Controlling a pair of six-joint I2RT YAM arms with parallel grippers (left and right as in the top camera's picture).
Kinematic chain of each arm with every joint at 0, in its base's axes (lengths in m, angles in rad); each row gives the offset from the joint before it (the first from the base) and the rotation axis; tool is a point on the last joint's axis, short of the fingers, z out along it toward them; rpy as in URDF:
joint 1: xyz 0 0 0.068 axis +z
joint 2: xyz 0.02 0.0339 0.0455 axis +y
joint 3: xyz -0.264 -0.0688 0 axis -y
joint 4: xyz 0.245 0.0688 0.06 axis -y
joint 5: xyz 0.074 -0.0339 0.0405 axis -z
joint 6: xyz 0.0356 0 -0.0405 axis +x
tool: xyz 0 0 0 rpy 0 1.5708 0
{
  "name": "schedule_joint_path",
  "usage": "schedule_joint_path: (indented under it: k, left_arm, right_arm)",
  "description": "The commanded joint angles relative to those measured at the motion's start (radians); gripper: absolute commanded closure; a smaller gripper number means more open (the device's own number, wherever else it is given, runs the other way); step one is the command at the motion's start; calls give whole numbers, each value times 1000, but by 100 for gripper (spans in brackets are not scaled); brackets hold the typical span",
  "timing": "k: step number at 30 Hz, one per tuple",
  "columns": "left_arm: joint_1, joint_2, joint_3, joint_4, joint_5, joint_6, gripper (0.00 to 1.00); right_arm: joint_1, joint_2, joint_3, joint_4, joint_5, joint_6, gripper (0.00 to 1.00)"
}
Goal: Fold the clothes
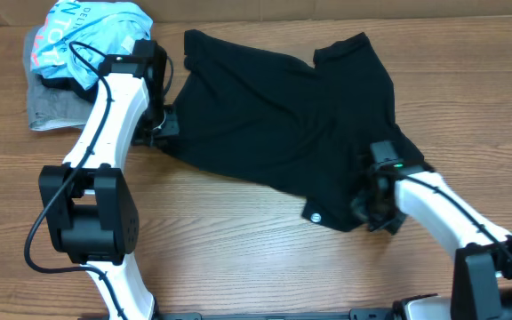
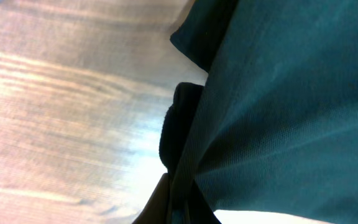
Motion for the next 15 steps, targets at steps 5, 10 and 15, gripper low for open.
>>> schedule_joint_path:
  k: [5, 10, 15]
  left_arm:
    - [4, 8, 27, -85, 70, 65, 96]
    - [-17, 8, 27, -137, 92, 65, 96]
    - [-30, 8, 27, -179, 92, 64, 96]
  right_arm:
    - [-301, 3, 92, -91, -129, -292, 96]
    - [-445, 3, 209, -188, -145, -386, 96]
    - [-498, 2, 317, -293, -209, -457, 96]
